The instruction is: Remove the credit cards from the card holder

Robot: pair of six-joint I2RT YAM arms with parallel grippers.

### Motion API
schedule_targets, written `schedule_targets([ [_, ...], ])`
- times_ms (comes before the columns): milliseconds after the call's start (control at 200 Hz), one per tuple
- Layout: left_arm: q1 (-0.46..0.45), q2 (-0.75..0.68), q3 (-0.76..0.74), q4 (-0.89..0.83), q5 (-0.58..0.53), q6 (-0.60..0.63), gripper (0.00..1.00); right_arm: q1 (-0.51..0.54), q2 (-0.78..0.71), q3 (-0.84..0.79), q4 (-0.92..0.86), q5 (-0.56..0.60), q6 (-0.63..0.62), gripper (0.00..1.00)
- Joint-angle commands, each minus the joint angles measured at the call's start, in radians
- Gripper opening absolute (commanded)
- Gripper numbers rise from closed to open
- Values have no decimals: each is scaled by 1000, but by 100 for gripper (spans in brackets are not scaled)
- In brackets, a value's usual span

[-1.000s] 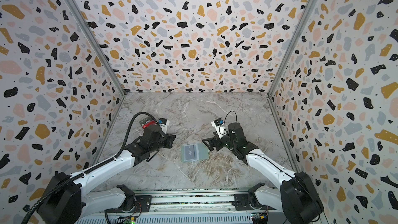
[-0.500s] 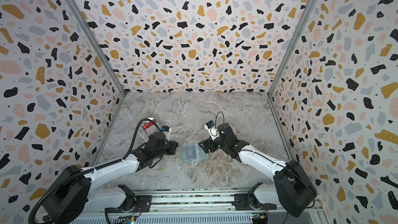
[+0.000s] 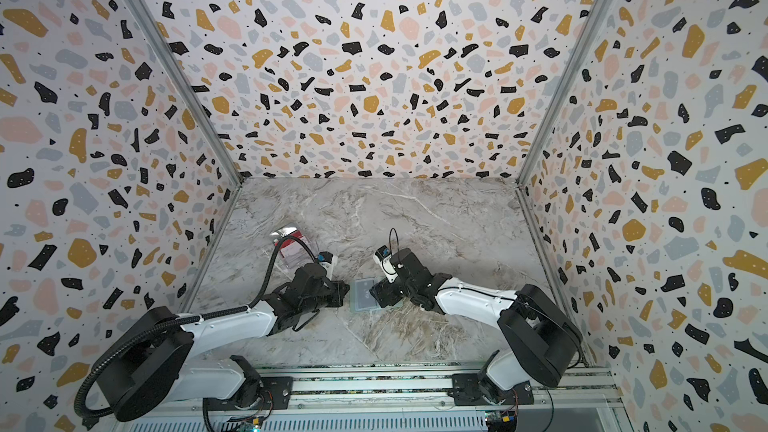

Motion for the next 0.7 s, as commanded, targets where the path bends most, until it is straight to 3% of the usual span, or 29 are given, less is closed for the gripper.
schedule_targets([
  [0,-21,26,-8,64,14,-7,0,23,18,46,16,51,15,85],
  [696,-54,108,-49,113,-34,-38,0,110,161,127,19,126,30,84],
])
